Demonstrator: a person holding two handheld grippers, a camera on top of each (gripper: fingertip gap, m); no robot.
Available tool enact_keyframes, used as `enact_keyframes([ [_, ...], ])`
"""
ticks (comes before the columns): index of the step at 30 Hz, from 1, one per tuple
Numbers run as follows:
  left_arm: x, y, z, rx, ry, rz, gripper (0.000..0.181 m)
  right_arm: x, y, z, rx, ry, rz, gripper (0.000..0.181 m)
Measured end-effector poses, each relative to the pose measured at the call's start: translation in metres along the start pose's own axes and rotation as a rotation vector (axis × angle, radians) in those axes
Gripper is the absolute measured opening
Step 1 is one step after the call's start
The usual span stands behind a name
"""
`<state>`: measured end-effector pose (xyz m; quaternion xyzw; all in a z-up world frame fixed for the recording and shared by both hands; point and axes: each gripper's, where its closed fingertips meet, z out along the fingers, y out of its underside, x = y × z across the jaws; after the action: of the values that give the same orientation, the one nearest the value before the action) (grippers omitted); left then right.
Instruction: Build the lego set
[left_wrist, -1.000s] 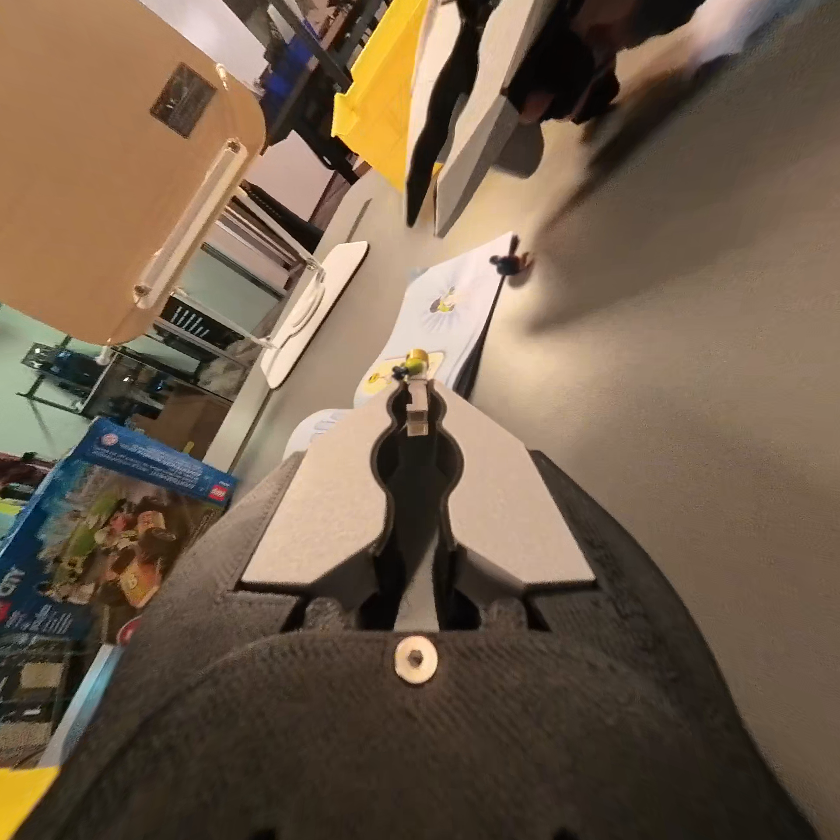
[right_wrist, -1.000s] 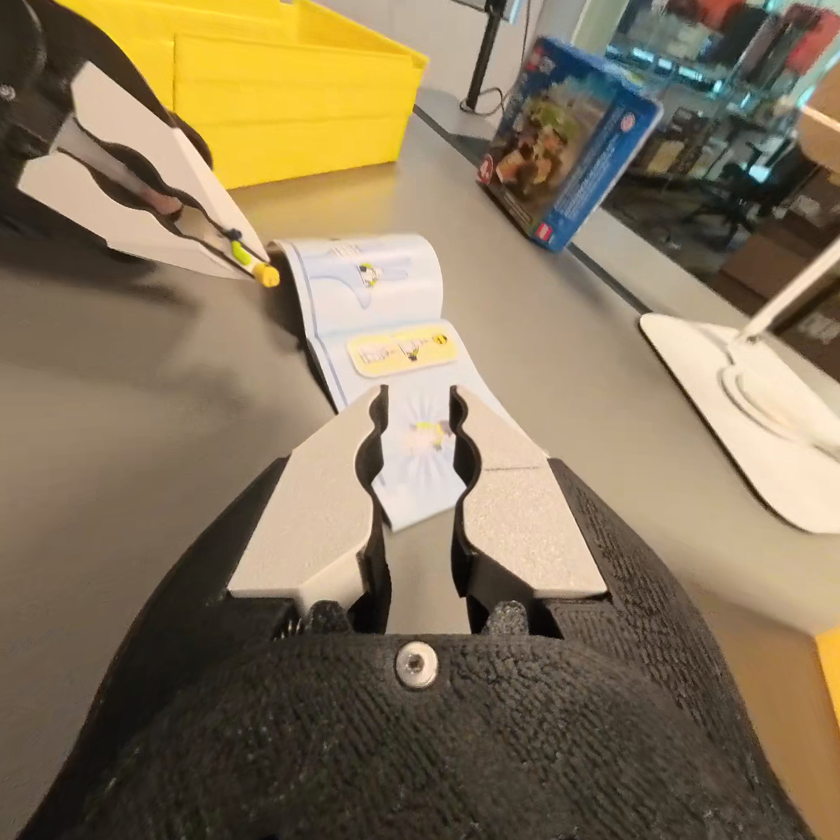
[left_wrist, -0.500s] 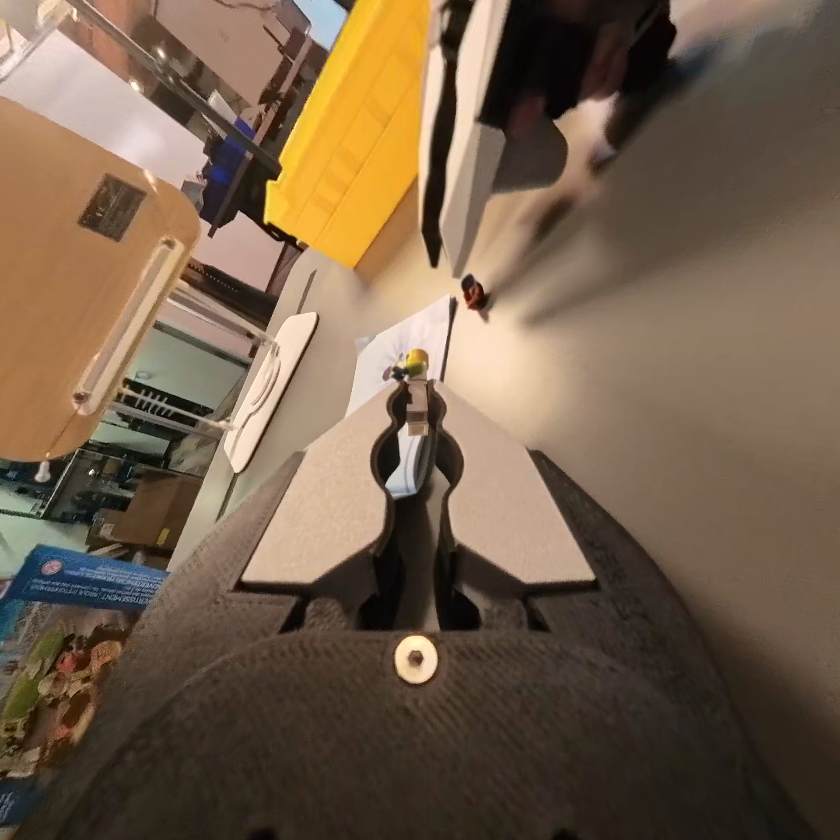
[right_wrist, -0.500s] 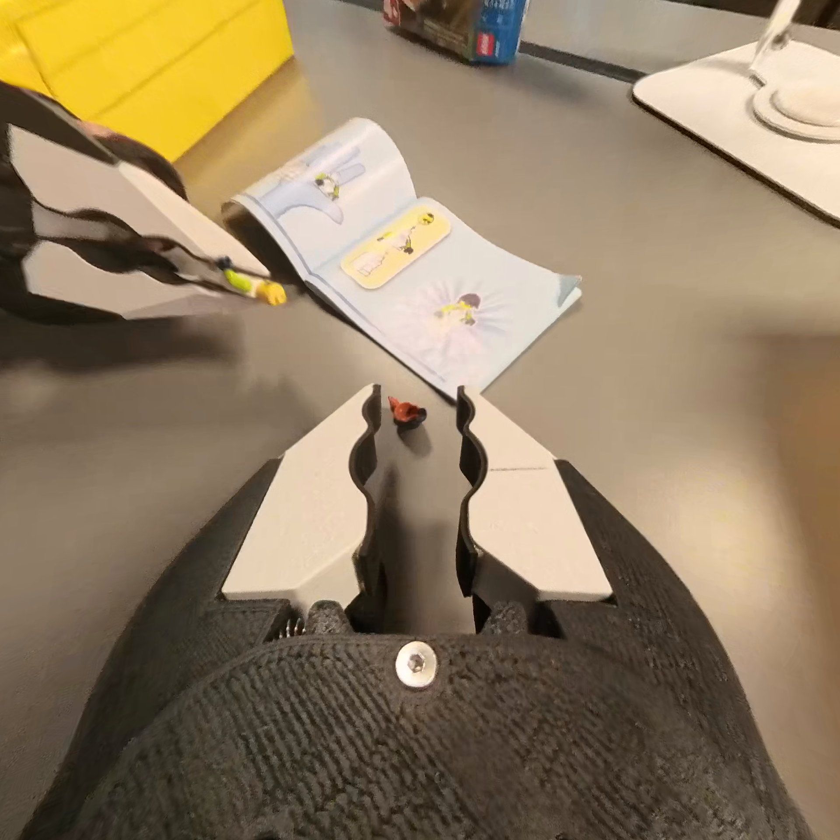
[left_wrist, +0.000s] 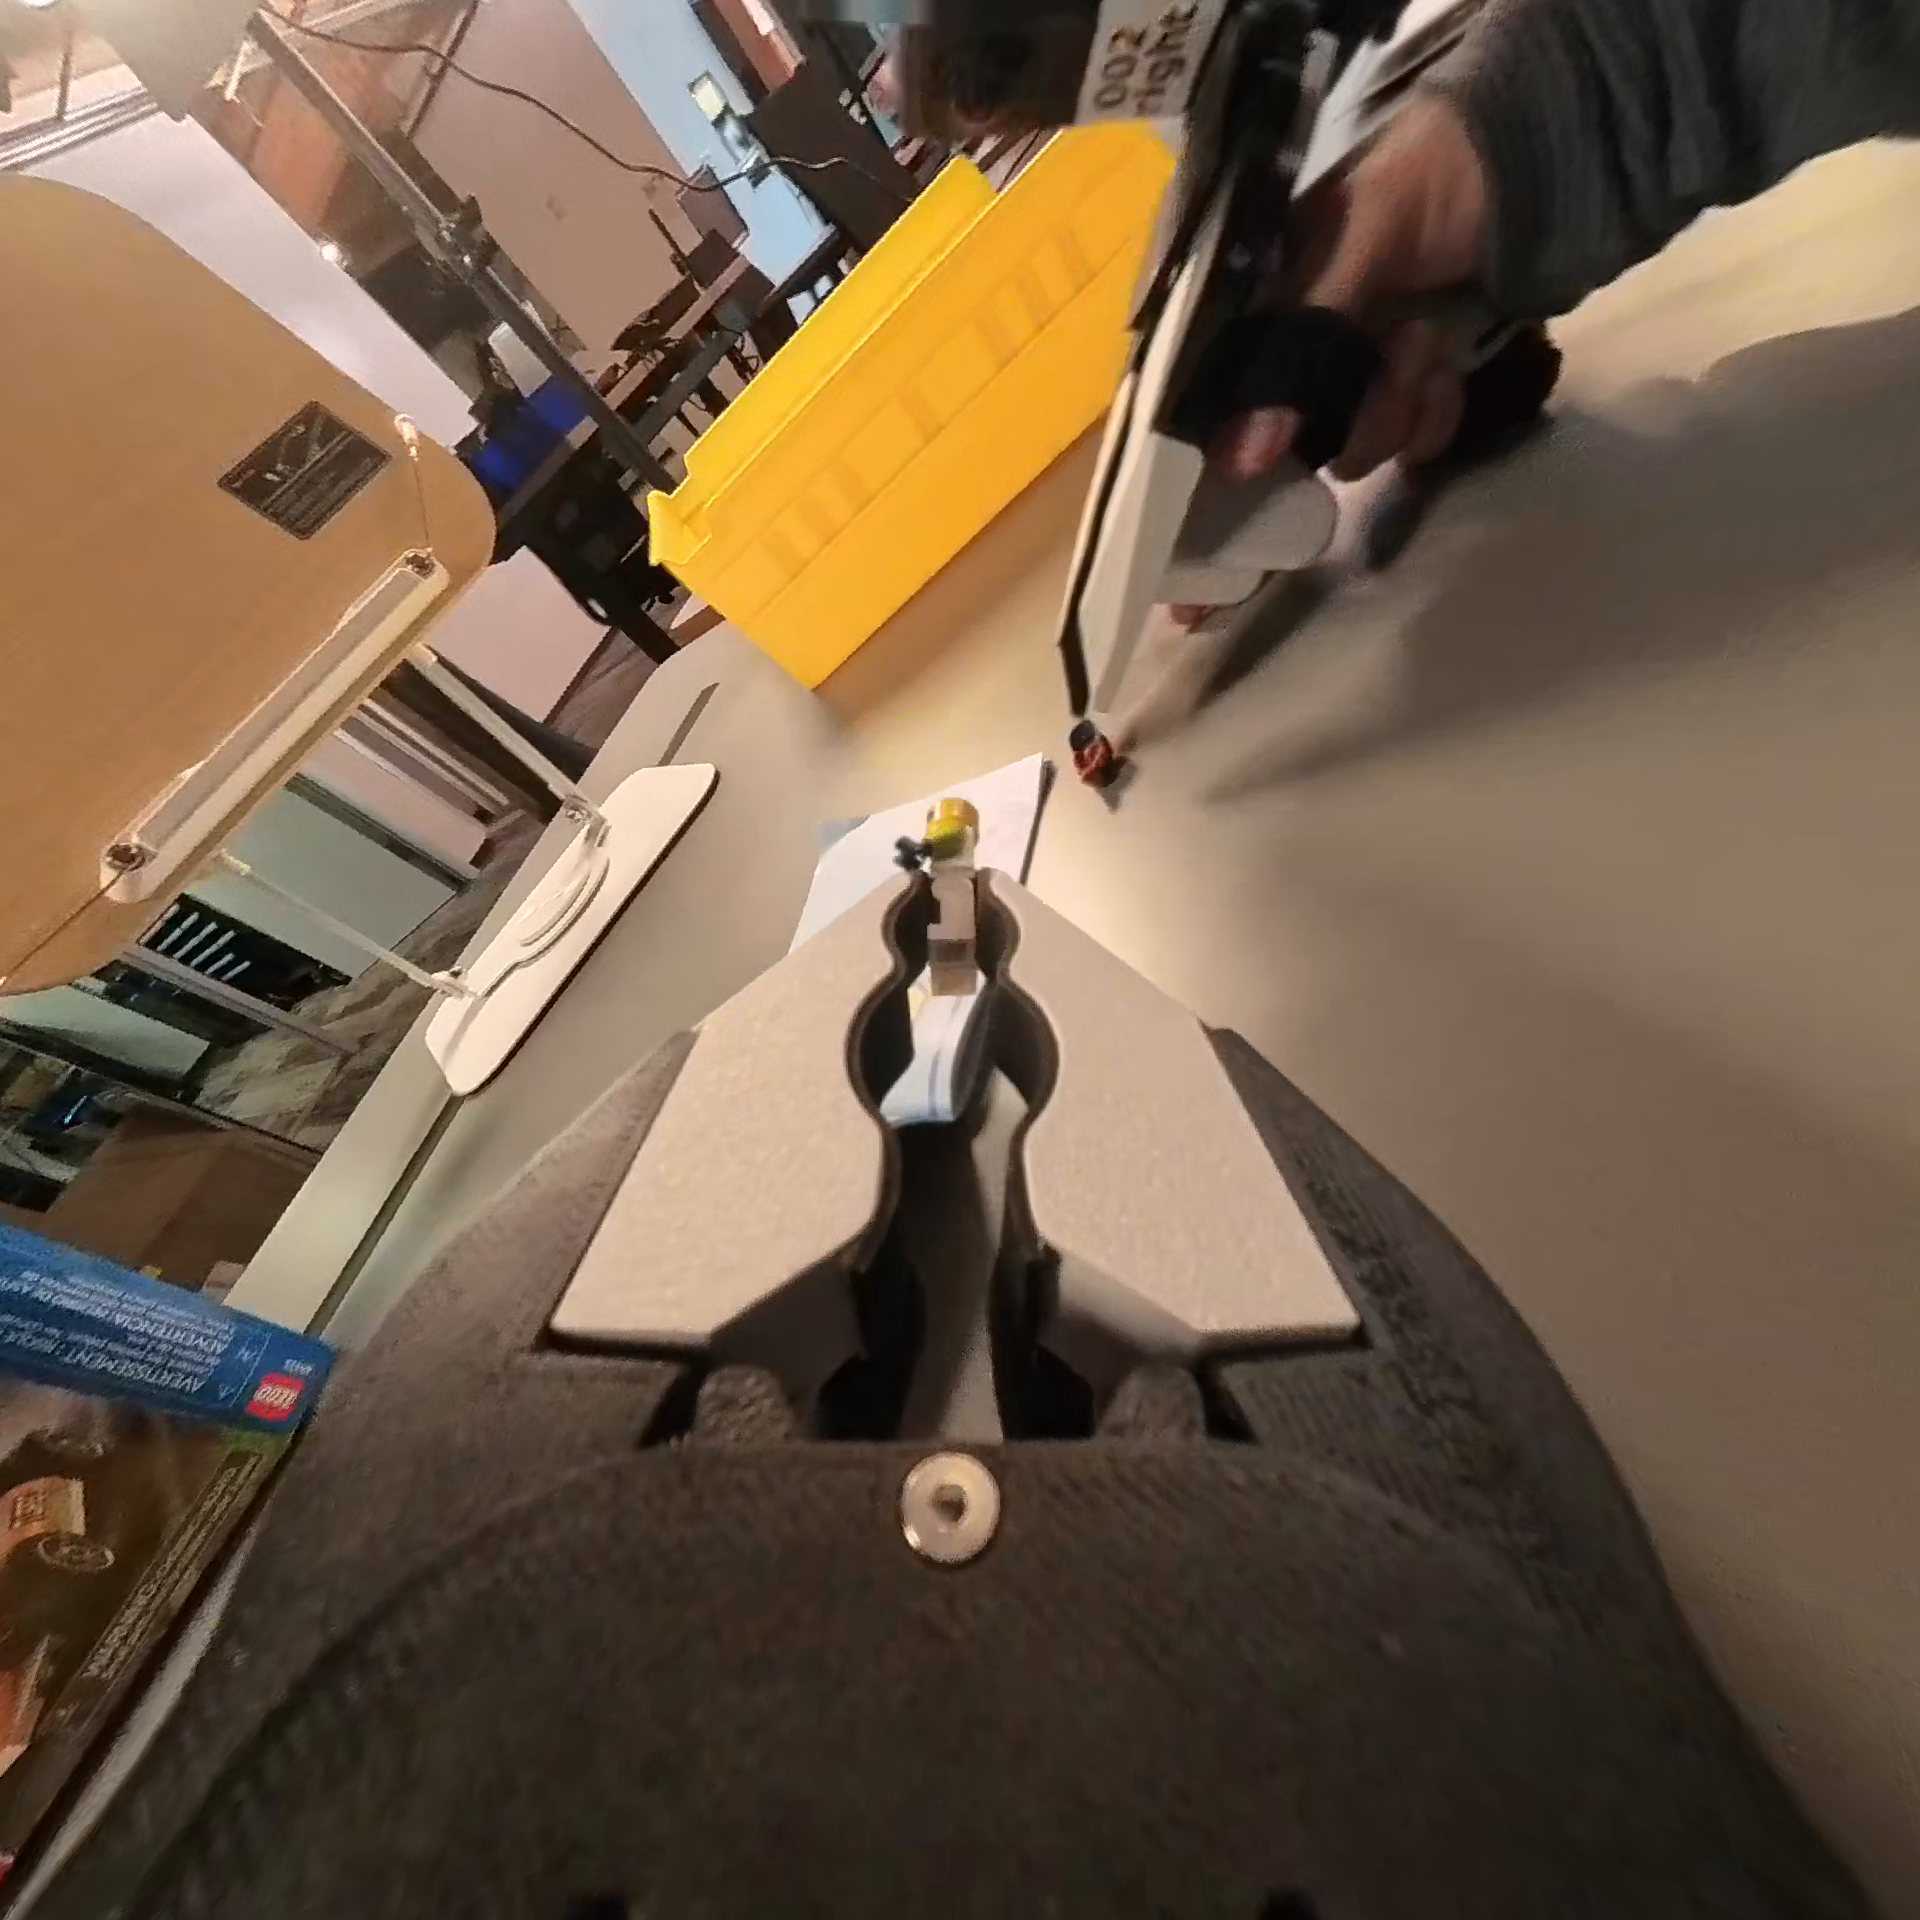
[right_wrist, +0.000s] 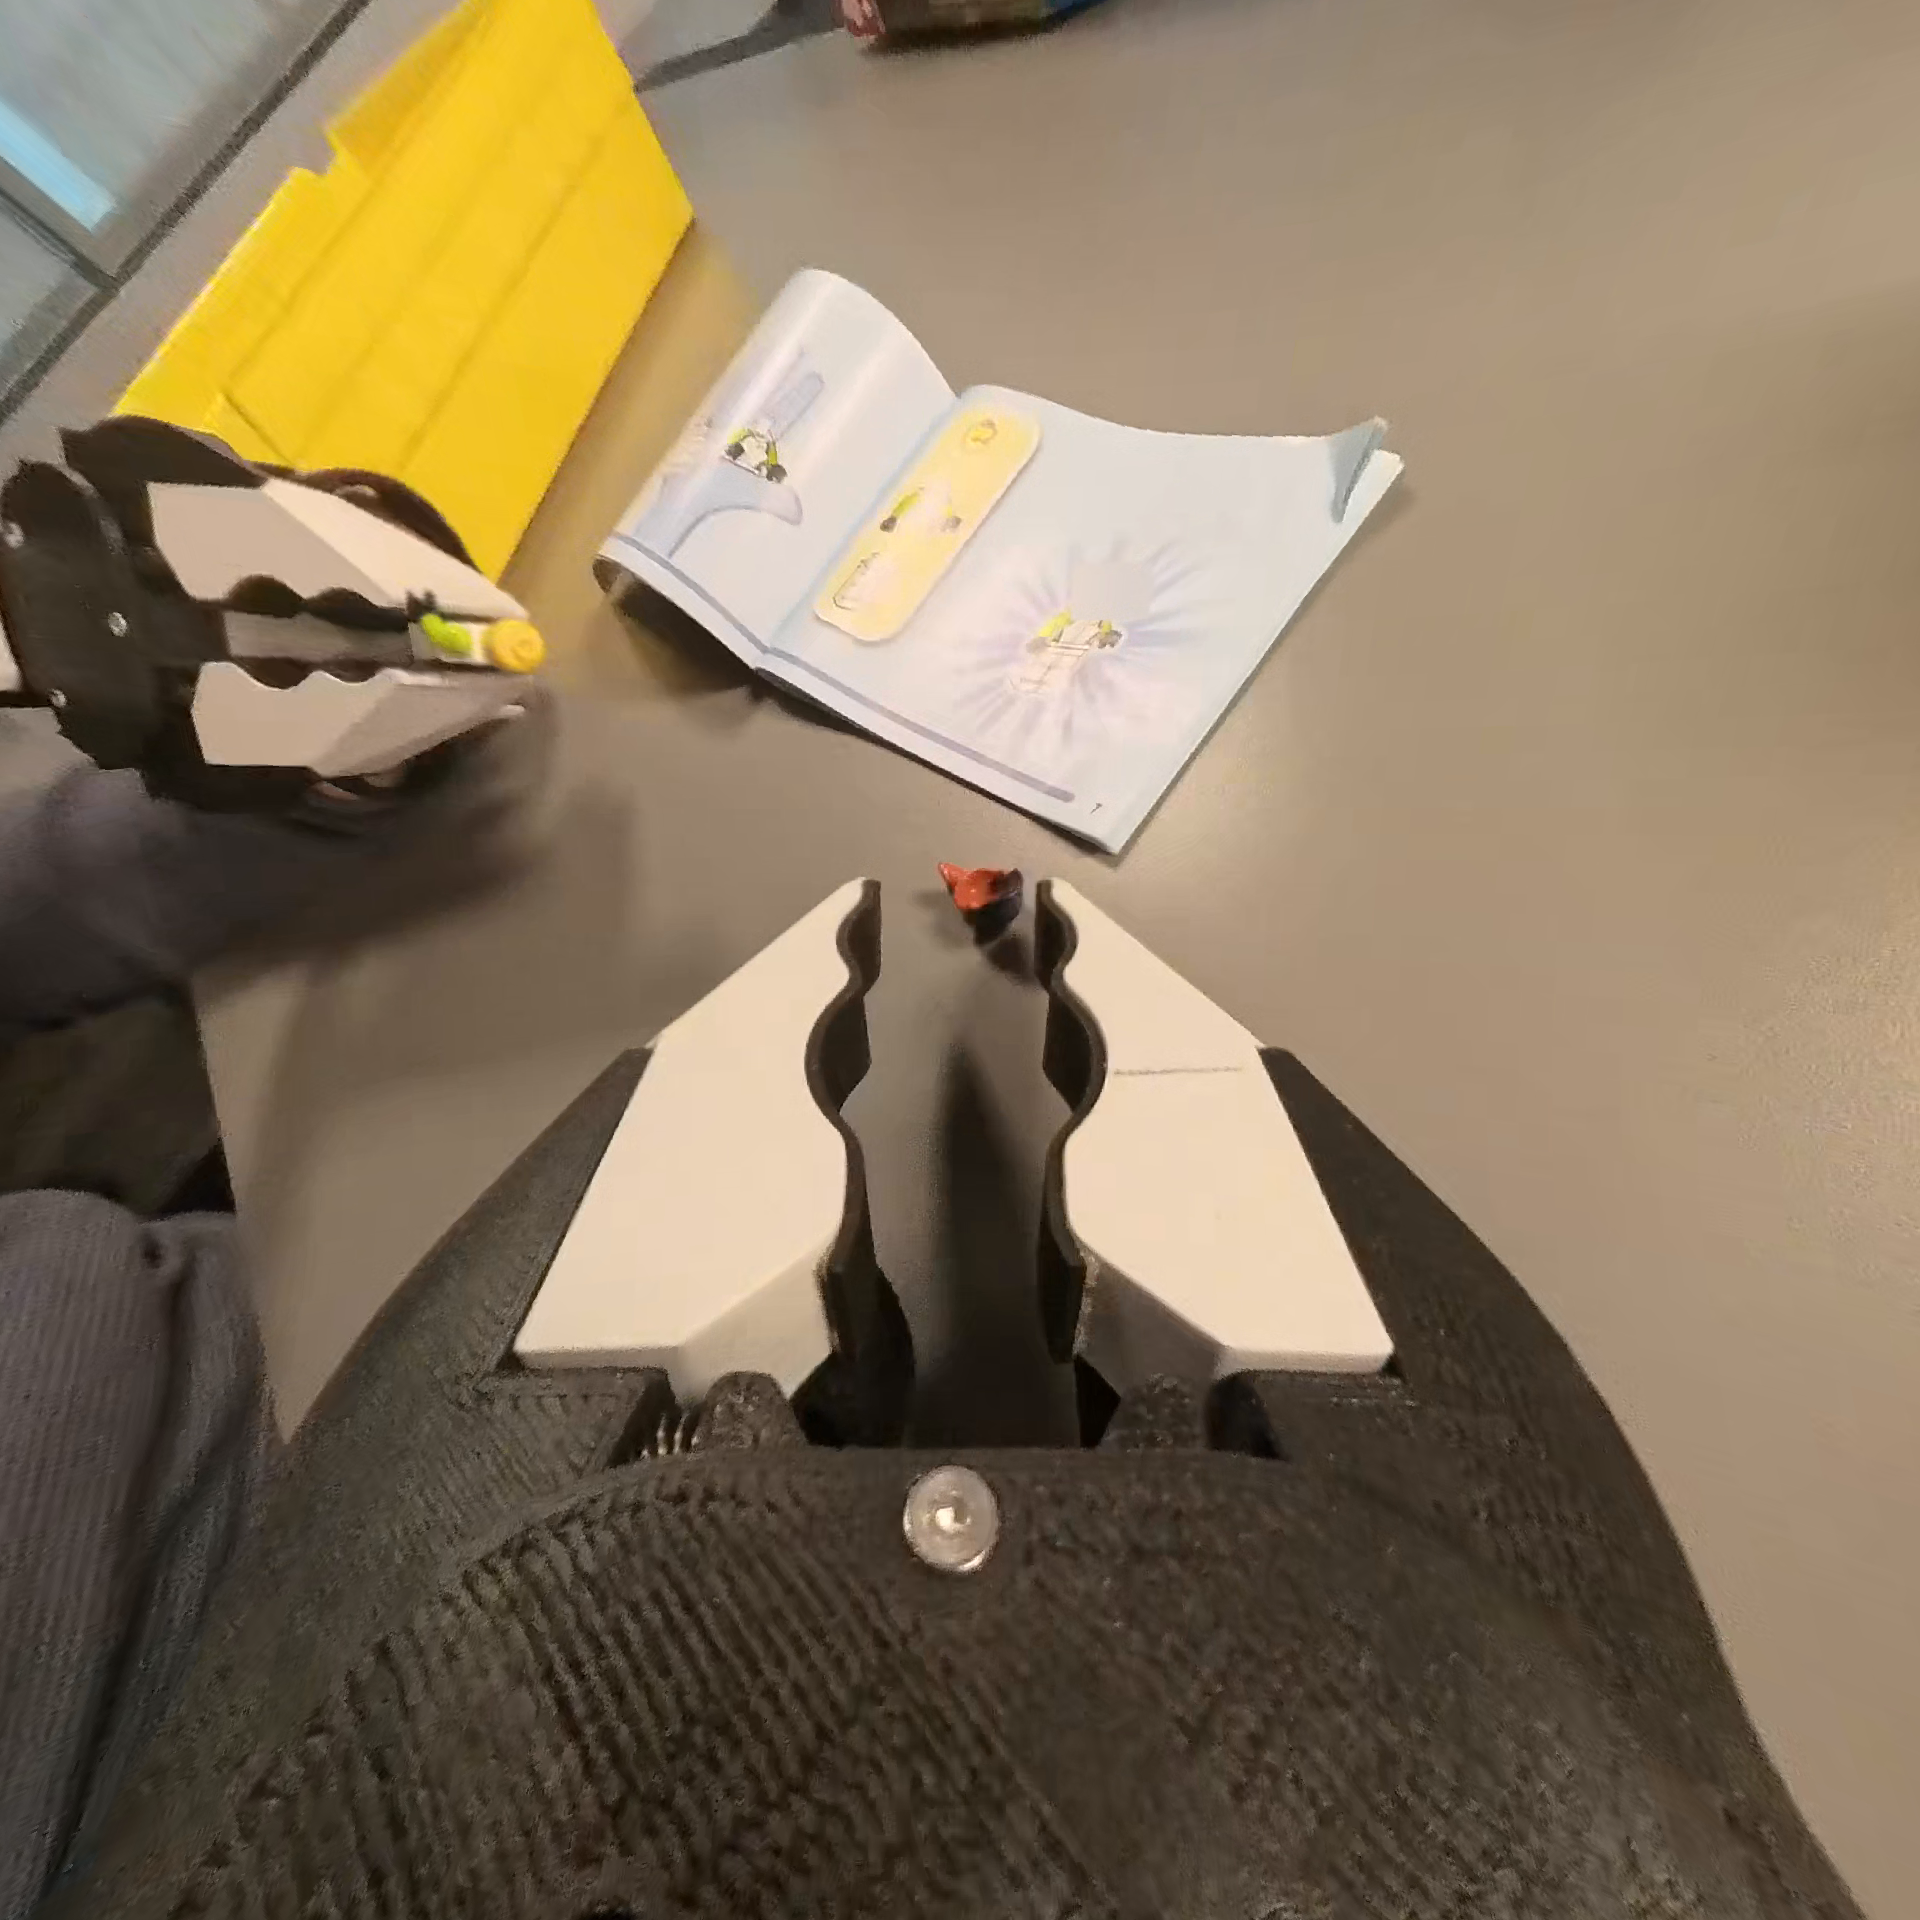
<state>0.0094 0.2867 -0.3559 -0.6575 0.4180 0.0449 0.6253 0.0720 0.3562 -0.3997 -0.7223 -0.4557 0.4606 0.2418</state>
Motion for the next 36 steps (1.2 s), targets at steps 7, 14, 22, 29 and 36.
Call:
enact_keyframes([
  [7, -0.006, -0.031, -0.016, 0.165, -0.094, 0.138, 0.006, -0.003, 0.009, 0.013, -0.145, 0.007, -0.295, 0.031],
  [14, -0.023, -0.118, -0.079, 0.540, -0.341, 0.192, 0.005, -0.001, 0.013, 0.019, -0.186, 0.075, -0.437, 0.013],
  [22, -0.023, -0.098, -0.063, 0.457, -0.323, 0.163, 0.005, -0.008, 0.012, 0.013, -0.192, 0.115, -0.541, 0.012],
  [29, -0.014, -0.051, -0.028, 0.246, -0.173, 0.132, 0.006, -0.002, 0.031, -0.026, -0.869, 0.310, -0.995, 0.012],
  [36, -0.034, -0.034, -0.033, 0.182, -0.247, 0.160, 0.005, -0.011, 0.049, -0.028, -1.428, 0.228, -1.226, 0.013],
])
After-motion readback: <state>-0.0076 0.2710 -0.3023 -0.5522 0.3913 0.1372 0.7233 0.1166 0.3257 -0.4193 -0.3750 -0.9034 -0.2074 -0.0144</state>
